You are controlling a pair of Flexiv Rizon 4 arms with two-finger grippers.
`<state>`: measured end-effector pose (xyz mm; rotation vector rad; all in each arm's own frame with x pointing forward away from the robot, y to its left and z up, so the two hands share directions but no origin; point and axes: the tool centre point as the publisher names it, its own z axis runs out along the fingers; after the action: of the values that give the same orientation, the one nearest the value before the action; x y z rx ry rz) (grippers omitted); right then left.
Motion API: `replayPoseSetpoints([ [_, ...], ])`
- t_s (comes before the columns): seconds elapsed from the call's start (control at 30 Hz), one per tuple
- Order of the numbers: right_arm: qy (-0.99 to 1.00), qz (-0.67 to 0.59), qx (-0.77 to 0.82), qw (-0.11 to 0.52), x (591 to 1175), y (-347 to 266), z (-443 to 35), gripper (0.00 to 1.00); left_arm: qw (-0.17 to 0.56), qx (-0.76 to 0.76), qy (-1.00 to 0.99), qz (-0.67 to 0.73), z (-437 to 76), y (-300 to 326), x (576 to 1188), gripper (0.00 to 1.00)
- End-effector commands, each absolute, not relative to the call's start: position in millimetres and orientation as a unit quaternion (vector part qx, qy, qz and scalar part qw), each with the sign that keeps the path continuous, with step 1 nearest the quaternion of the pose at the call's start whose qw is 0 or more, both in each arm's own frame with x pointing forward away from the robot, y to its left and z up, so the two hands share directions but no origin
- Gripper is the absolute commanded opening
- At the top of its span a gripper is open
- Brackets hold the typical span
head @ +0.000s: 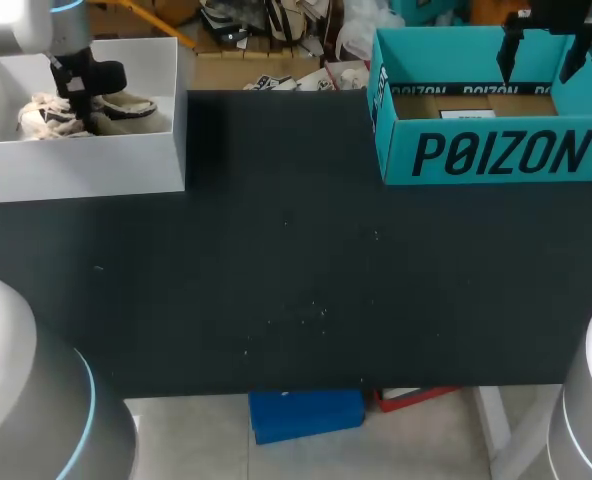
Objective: Take the shoe out of the shoebox, open the shoe tongue, remove and reinsert the insole, then place the shoe into the shoebox
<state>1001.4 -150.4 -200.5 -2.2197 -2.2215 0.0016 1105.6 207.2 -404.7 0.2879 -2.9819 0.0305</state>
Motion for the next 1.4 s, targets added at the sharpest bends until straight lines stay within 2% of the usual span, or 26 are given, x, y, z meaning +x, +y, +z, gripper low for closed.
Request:
replayPoseSetpoints([
  [0.03,-0.707,0.001,-0.707,0.001,1001.3,-150.2,-200.3,1.0,0.078,0.089,-0.993,0.009,-404.7,205.7,1105.9,0.0],
  [0.3,-0.707,0.001,-0.707,0.001,1001.3,-150.2,-200.3,1.0,0.067,0.072,-0.995,0.024,-344.4,207.4,1105.7,0.0],
  [0.6,-0.707,0.001,-0.707,0.001,1001.3,-150.2,-200.3,1.0,0.023,0.045,-0.998,0.027,-236.0,205.3,1101.1,0.0],
  [0.77,-0.707,0.001,-0.707,0.001,1001.3,-150.2,-200.3,1.0,0.009,0.054,-0.998,0.015,-181.8,188.1,1083.0,0.0],
  [0.97,-0.707,0.001,-0.707,0.001,1001.3,-150.2,-200.3,1.0,-0.018,0.06,-0.998,0.021,-126.7,141.7,1032.6,0.0],
  [1.13,-0.707,0.001,-0.707,0.001,1001.3,-150.2,-200.3,1.0,-0.023,0.052,-0.998,0.033,-117.6,86.8,974.1,0.0],
  [1.4,-0.707,0.001,-0.707,0.001,1001.3,-150.2,-200.3,1.0,0.011,0.032,-0.998,0.045,-161.6,-3.9,894.8,0.0],
])
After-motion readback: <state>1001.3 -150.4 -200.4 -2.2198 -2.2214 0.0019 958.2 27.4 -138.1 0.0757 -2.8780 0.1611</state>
